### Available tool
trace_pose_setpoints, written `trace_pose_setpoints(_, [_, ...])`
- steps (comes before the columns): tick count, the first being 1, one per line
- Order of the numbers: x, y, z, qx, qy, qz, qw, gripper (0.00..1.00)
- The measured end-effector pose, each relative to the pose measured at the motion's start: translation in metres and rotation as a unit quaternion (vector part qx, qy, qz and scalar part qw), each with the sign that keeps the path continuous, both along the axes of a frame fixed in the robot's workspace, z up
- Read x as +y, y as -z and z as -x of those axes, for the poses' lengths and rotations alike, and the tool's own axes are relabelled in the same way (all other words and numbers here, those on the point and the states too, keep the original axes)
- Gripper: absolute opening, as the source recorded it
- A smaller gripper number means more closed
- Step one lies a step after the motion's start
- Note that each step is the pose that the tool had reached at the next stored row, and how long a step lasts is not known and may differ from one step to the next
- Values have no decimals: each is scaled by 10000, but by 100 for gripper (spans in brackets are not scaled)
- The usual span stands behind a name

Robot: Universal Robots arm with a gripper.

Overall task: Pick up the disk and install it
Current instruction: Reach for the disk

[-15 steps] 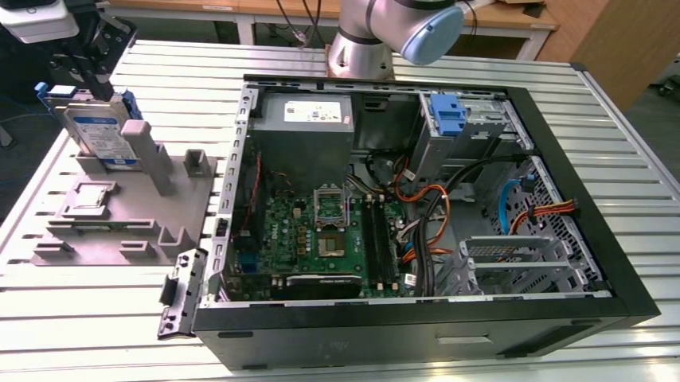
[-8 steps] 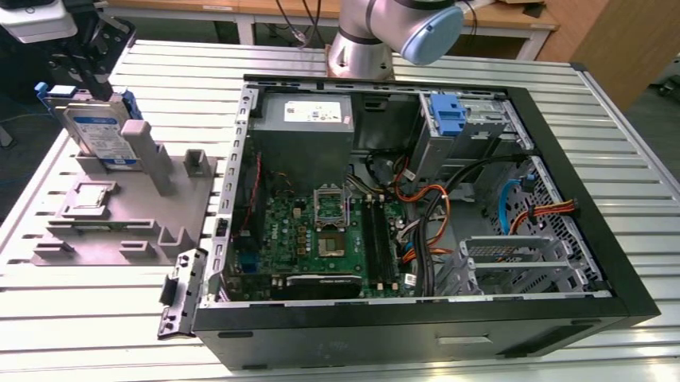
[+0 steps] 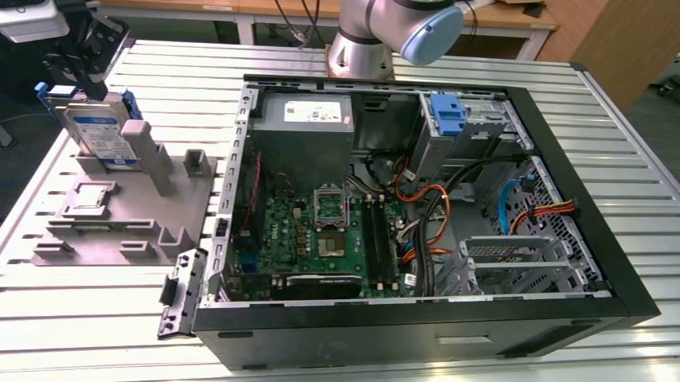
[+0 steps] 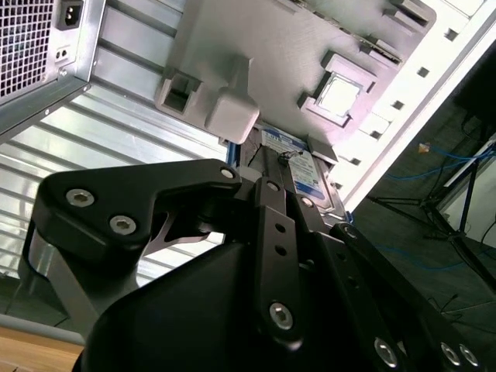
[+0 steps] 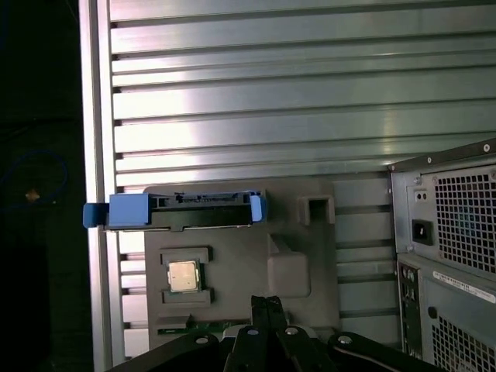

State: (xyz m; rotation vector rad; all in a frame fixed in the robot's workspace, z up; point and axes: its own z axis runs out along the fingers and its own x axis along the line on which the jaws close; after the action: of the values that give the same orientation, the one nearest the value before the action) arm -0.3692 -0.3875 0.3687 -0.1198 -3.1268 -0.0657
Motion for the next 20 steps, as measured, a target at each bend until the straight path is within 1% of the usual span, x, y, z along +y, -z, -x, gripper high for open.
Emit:
trace_pose_setpoints(7, [11,0,42,0,0,0,10000,10])
trace_pose_setpoints(14, [77,4,135,0,0,0,10000,10])
trace_pose_setpoints(17, [92,7,182,0,0,0,10000,10])
trace_pose_setpoints(20, [95,11,228,0,0,0,10000,10])
